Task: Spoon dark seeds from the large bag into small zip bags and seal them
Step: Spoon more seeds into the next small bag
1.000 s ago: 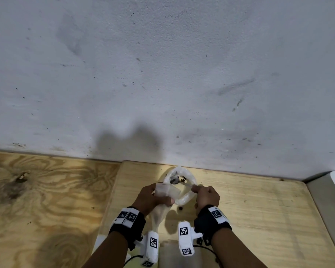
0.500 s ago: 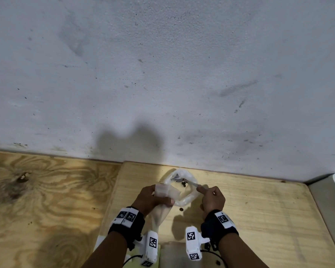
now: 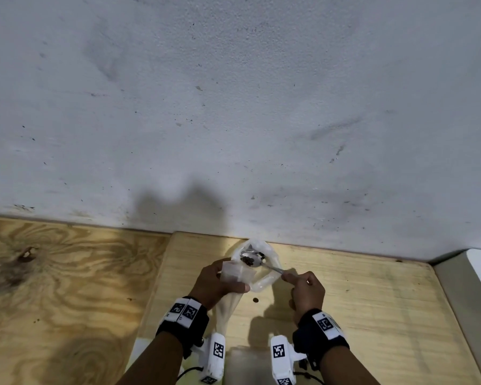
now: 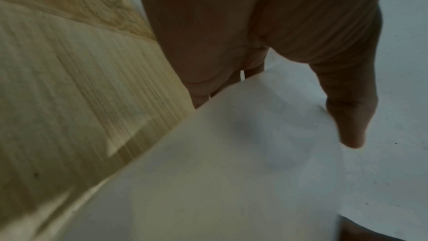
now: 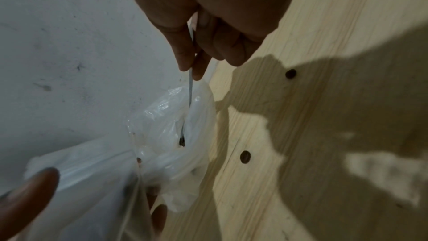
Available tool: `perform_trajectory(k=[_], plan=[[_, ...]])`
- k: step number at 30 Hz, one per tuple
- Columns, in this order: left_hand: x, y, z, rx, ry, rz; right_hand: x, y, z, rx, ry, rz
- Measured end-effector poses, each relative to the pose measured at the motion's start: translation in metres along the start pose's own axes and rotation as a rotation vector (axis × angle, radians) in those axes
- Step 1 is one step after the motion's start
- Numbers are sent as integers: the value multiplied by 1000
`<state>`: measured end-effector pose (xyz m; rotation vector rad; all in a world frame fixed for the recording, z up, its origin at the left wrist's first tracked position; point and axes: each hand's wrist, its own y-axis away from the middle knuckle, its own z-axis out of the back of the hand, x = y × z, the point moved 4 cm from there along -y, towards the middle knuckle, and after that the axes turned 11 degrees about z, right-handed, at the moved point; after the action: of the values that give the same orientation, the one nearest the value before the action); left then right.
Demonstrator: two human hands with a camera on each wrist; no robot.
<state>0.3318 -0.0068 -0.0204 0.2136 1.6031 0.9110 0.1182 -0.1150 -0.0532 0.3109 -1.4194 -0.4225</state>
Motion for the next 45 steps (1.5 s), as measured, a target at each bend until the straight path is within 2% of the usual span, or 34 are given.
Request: perform_trajectory(k=[4, 9, 13, 20, 24, 28, 34, 40, 45], plan=[[1, 3, -2, -13, 14, -6, 7, 8, 12, -36, 35, 20], [1, 5, -5, -36, 59, -13, 19, 14, 22, -164, 129, 135], [1, 6, -8, -38, 45, -6, 36, 22, 16, -203, 196, 242], [-6, 13, -14, 40, 34, 1, 44, 35, -1, -242, 244, 427], [-6, 13, -11, 60, 5, 7, 38, 36, -11, -132, 289, 464], [-6, 11, -2, -12, 5, -5, 29, 30, -8, 2, 335, 483], [-8, 4, 9, -48, -104, -18, 36, 24, 0, 59, 351, 589], [-11, 0, 16, -19, -241, -14, 30, 14, -16, 169, 530, 640], [-13, 0, 21, -34, -274, -37, 22, 15, -7, 254, 426, 632]])
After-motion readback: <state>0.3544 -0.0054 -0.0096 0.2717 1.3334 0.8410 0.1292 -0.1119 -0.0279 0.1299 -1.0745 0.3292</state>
